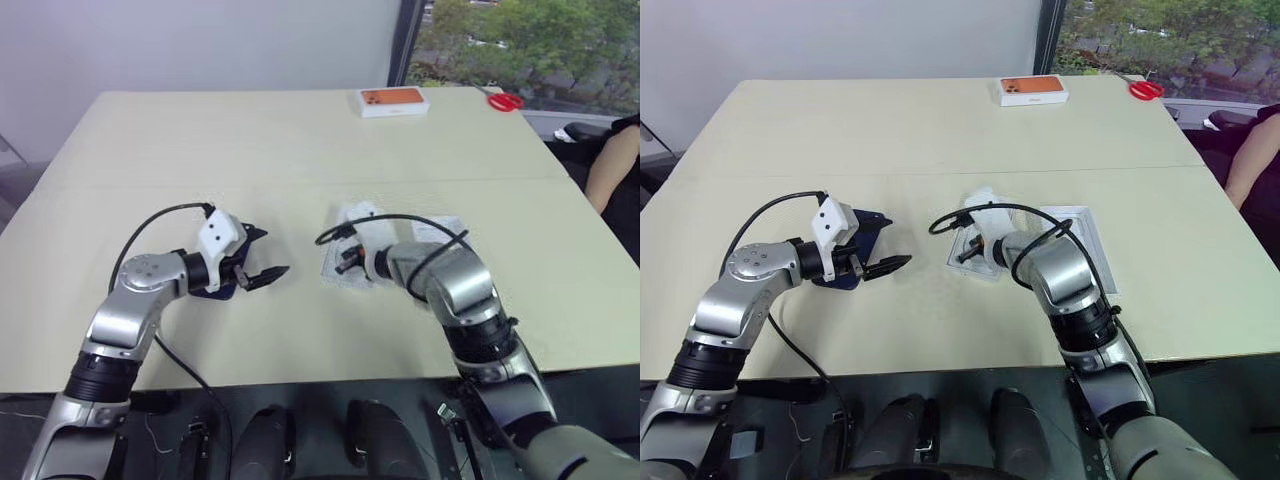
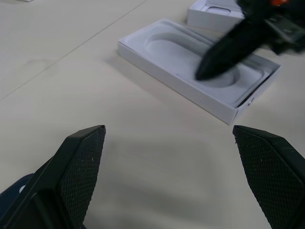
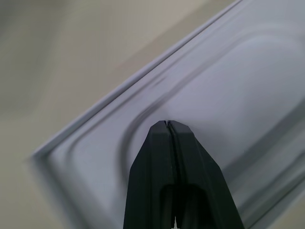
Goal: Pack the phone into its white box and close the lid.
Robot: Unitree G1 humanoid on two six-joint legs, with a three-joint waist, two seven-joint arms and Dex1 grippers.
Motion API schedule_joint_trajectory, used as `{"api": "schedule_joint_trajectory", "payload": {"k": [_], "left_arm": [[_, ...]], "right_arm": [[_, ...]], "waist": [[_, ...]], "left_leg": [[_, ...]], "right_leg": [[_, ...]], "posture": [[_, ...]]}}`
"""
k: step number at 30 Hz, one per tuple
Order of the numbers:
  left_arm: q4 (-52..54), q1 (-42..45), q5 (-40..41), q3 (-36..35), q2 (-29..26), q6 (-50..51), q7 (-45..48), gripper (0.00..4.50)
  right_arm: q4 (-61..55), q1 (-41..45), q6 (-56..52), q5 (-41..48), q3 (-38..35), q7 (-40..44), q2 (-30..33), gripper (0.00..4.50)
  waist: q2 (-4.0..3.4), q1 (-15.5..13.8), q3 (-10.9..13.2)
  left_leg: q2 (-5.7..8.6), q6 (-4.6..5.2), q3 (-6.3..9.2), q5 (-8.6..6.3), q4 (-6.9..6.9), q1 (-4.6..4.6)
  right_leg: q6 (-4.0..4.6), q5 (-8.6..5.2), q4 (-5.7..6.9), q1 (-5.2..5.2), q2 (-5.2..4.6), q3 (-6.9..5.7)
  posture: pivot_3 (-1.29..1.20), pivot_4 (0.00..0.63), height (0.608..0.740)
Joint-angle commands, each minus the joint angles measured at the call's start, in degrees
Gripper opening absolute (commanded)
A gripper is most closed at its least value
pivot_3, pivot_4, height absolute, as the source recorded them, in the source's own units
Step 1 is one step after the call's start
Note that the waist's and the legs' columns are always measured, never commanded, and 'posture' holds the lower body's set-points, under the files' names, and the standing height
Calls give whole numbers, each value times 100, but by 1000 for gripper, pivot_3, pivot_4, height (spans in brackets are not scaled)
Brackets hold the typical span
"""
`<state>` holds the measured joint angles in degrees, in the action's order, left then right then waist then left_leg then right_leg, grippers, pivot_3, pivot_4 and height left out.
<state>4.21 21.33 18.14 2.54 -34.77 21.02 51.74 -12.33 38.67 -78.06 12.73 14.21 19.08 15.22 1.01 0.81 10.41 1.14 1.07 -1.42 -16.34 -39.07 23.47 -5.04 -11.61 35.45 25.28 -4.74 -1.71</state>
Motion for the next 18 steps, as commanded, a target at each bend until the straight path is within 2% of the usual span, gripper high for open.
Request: {"api": "schedule_joint_trajectory", "payload": {"k": [1,10,18], "left_arm": [[94,141,45,-67,22,-15,-1,4500],[59,190,26,-58,47,-18,18,4500],[113,116,36,-115,-5,7,8,4500]], "right_arm": [[-541,19,-282,310,184,308,187,31],[-750,26,-291,590,346,551,358,31],[-118,552,82,255,-361,36,301,31]], "waist": [[-1,0,1],[-1,-1,1],[-1,-5,1]], "left_leg": [[0,0,0,0,0,0],[0,0,0,0,0,0],[0,0,-1,0,0,0]], "right_leg": [[0,0,1,2,0,0],[0,0,0,1,1,0],[0,0,0,2,0,0]], "posture": [[0,150,740],[0,150,740],[0,150,740]]}}
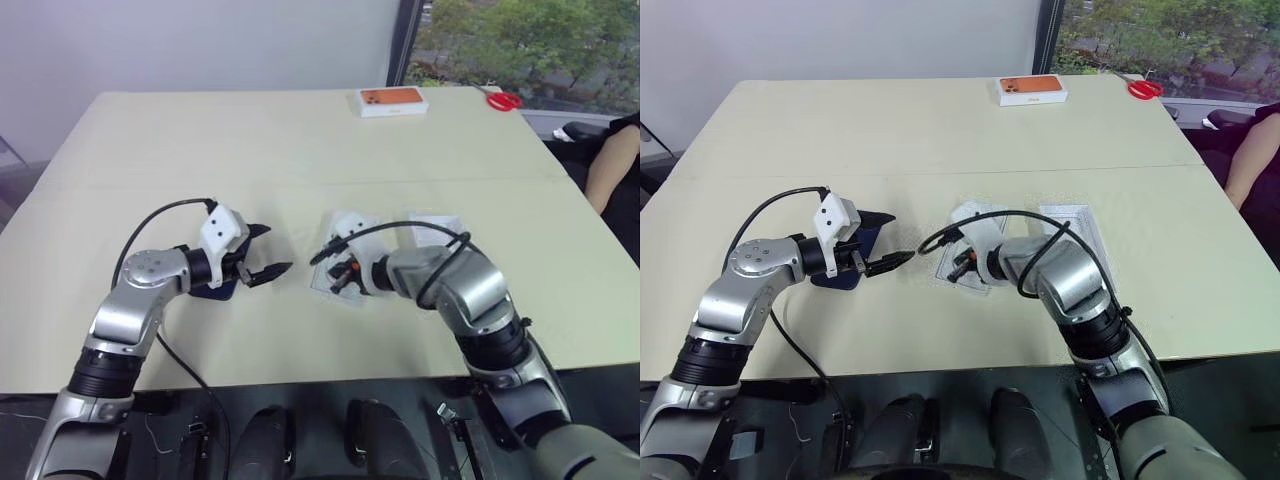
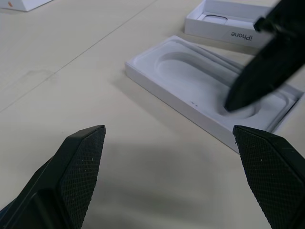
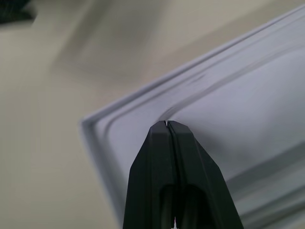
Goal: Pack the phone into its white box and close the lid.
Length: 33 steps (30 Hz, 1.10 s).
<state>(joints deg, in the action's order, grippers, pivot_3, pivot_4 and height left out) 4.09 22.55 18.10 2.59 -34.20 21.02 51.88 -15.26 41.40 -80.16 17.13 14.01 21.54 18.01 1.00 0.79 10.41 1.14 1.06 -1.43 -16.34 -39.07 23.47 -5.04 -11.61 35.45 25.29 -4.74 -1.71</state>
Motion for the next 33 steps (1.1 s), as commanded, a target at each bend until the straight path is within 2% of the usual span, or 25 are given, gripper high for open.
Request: {"api": "schedule_joint_trajectory", "payload": {"k": [1,8,13,19,28,33], "left_arm": [[129,-8,42,-122,-63,12,-6,4500],[129,20,49,-98,-53,20,7,4500],[157,4,63,-111,-47,30,-4,4500],[192,-39,70,-122,-52,55,-15,4500],[23,85,22,-174,-51,3,-52,4500],[-194,274,137,-511,-95,355,-368,4500]], "right_arm": [[374,341,434,-279,-360,-289,40,31],[1806,610,1494,-751,-336,-608,-212,31],[2090,526,1594,-818,-261,-551,-366,31],[1510,181,1138,-653,-95,-240,-275,31],[744,270,965,-687,-482,-357,-158,31],[-201,79,1807,-570,-424,36,90,31]], "waist": [[0,-3,0],[-1,8,0],[-1,14,0],[-1,4,0],[-2,-2,1],[-1,0,1]], "left_leg": [[0,0,0,0,0,0],[0,0,-2,0,2,0],[-1,0,-2,0,3,0],[-1,0,-1,0,2,0],[0,0,-1,0,2,0],[0,0,-1,0,3,0]], "right_leg": [[0,0,0,0,0,0],[0,0,-2,-1,1,0],[0,0,-1,0,1,0],[0,0,-3,-2,0,0],[0,0,-2,0,-1,0],[0,0,-2,1,0,0]], "posture": [[0,150,740],[0,150,740],[0,150,740],[0,150,740],[0,150,740],[0,150,740]]}}
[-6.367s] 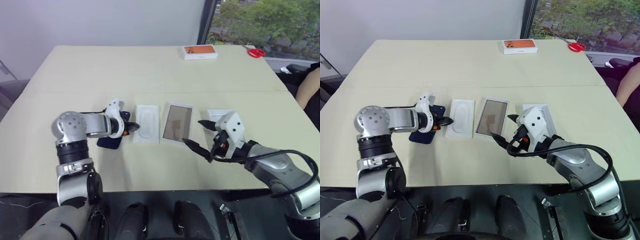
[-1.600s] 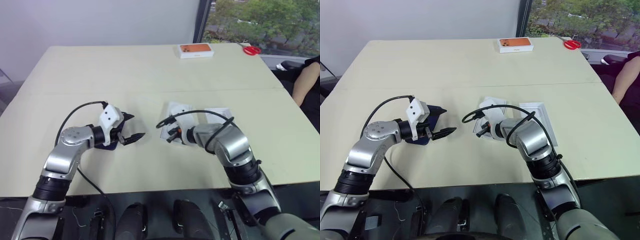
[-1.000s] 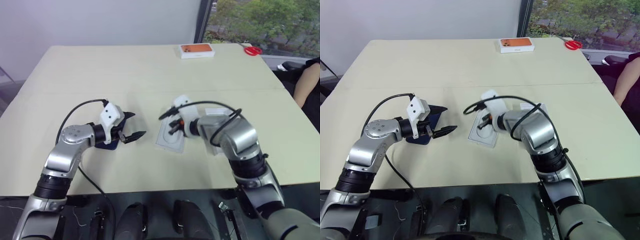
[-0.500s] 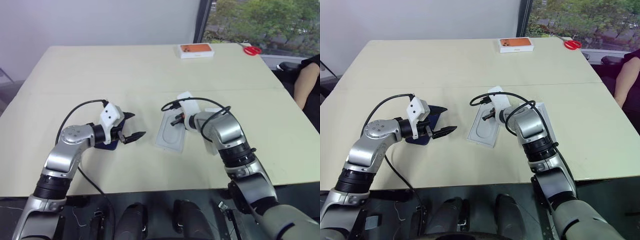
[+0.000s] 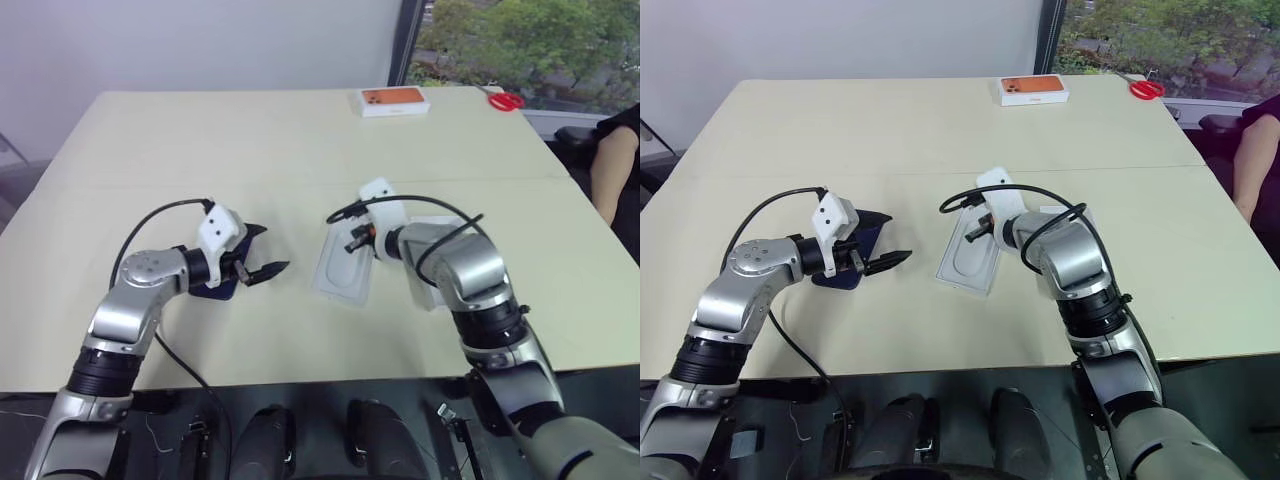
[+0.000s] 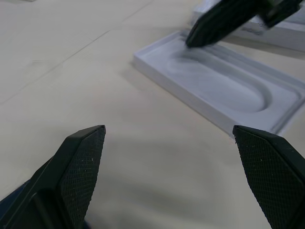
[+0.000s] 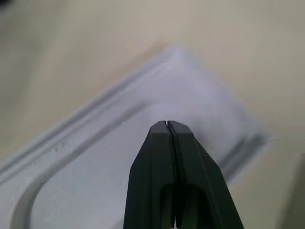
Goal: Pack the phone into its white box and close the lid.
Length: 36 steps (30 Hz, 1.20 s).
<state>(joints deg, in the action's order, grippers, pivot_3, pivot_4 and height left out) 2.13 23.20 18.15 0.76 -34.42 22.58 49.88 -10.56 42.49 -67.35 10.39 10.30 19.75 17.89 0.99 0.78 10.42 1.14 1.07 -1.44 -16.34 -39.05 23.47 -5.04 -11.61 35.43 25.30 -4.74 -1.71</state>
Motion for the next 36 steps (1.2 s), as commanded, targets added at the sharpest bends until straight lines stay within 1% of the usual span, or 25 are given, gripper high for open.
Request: {"api": "schedule_joint_trajectory", "payload": {"k": [1,2,5,8,12,14,15,17,18,23,29,32,36], "left_arm": [[-18,228,163,-409,-119,306,-198,4500],[-64,237,170,-504,-205,439,-228,4500],[-407,349,338,-888,-479,1192,-428,4500],[-637,557,635,-1395,-609,1942,-769,4500],[-758,777,789,-1731,-815,2978,-1169,4500],[-943,941,839,-1580,-1066,3964,-1228,4500],[-986,972,861,-1259,-1311,4492,-1071,4500],[-1019,987,887,-993,-1517,5019,-975,4500],[-1123,1029,914,-983,-1533,5270,-1004,4500],[-1213,1124,1067,-893,-1469,5982,-983,4500],[-957,1179,1509,-1143,-884,6838,-957,4500],[-900,1128,1619,-1279,-588,6984,-1112,4500],[-893,1087,1828,-1407,-391,6992,-1274,4500]], "right_arm": [[-797,-87,668,91,-3,269,151,31],[-894,-143,759,86,74,325,178,31],[-933,-171,862,85,374,375,-25,31],[-653,17,885,45,740,356,-383,31],[-121,238,944,-120,1273,387,-762,31],[209,307,1066,-237,1576,419,-900,31],[420,352,1127,-287,1712,431,-998,31],[696,424,1198,-353,1859,465,-1131,31],[799,456,1201,-345,1896,516,-1203,31],[1218,535,1298,-419,2145,773,-1384,31],[1617,591,1516,-525,2315,1005,-1594,31],[1819,599,1609,-532,2323,1105,-1735,31],[2071,611,1756,-630,2290,1140,-1861,31]], "waist": [[0,6,0],[1,9,0],[1,44,0],[3,37,2],[4,24,2],[5,14,1],[5,17,1],[5,34,1],[5,27,1],[7,39,2],[5,5,0],[4,-4,-1],[3,-13,-4]], "left_leg": [[0,0,1,0,0,0],[-1,0,1,0,0,0],[-3,0,0,0,0,0],[-6,0,1,0,0,-1],[-5,-1,3,1,-1,-1],[-2,-2,4,1,-2,-1],[0,-2,4,1,-3,-1],[2,-2,4,1,-3,-1],[2,-2,4,1,-3,-1],[1,-6,6,3,-2,-1],[4,-17,5,9,-2,-3],[6,-24,6,12,-2,-4],[9,-28,8,14,-1,-7]], "right_leg": [[0,0,0,0,1,0],[-1,0,0,0,3,0],[-1,0,2,1,6,0],[-1,-1,10,5,10,-1],[-2,-1,10,4,8,-2],[-2,-1,9,2,5,-2],[-2,-1,9,1,6,-2],[-3,-1,10,-1,7,-1],[-3,-1,11,1,7,0],[-3,-2,12,2,6,0],[-3,-2,13,1,1,1],[-3,-2,13,0,-2,1],[-2,-2,15,-1,-8,1]], "posture": [[0,150,740],[0,150,740],[0,150,740],[0,150,740],[0,150,740],[0,150,740],[0,150,740],[0,150,740],[0,150,740],[0,150,740],[0,150,740],[0,150,740],[0,150,740]]}}
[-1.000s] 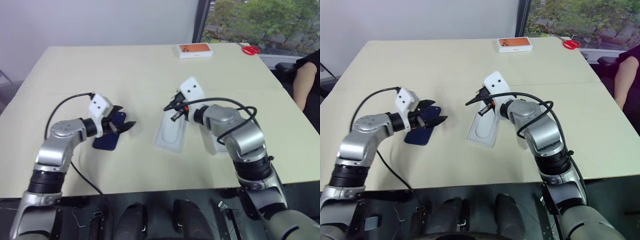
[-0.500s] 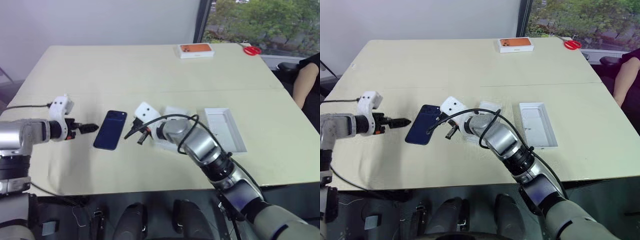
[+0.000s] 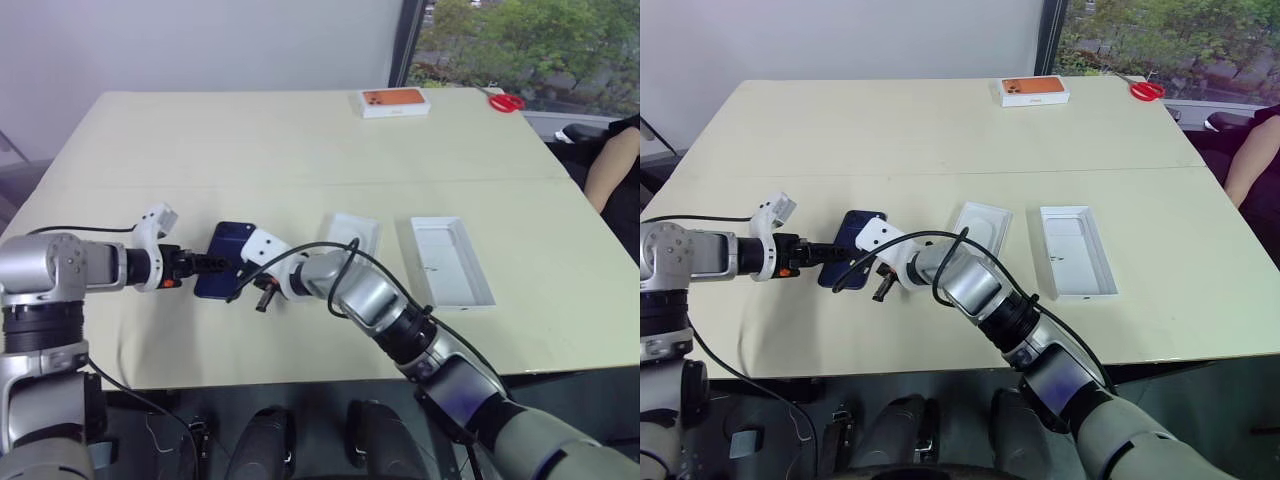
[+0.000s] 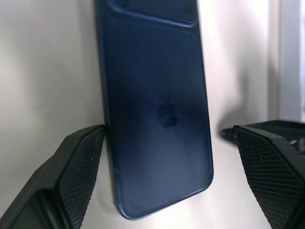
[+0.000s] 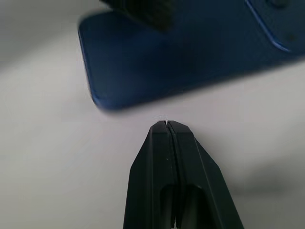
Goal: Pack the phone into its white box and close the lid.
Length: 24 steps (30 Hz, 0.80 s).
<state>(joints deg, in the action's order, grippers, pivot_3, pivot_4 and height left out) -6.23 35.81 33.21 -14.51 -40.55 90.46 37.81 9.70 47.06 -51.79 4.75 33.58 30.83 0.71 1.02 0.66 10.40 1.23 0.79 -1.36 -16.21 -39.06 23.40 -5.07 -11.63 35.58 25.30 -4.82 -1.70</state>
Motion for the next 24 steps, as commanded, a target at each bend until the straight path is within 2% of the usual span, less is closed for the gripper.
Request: {"api": "schedule_joint_trajectory", "payload": {"k": [1,10,20,23,24], "left_arm": [[-39,-188,395,101,261,204,-99,4500],[-54,-166,992,-256,647,204,-492,4500],[-384,-23,1017,-476,462,204,-693,4500],[-521,70,936,-540,391,177,-666,3649],[-552,93,929,-554,370,157,-645,3156]], "right_arm": [[95,158,227,-82,-53,39,-168,31],[268,145,366,-214,-173,38,-282,31],[-48,29,240,-315,-276,23,-86,31],[-271,-34,137,-328,-294,24,14,0],[-338,-54,109,-340,-294,26,45,0]], "waist": [[0,-1,-1],[-3,1,-6],[-3,35,-6],[-3,52,-5],[-3,52,-5]], "left_leg": [[1,-1,1,0,0,-1],[7,-5,5,1,6,-5],[10,-12,5,5,7,-4],[10,-12,5,5,8,-3],[10,-13,5,5,10,-3]], "right_leg": [[0,0,0,-1,-2,0],[1,0,8,0,-24,-1],[1,0,14,6,-27,-1],[1,0,15,9,-25,-2],[1,0,16,11,-25,-2]], "posture": [[0,150,740],[0,150,740],[0,150,740],[0,150,740],[0,150,740]]}}
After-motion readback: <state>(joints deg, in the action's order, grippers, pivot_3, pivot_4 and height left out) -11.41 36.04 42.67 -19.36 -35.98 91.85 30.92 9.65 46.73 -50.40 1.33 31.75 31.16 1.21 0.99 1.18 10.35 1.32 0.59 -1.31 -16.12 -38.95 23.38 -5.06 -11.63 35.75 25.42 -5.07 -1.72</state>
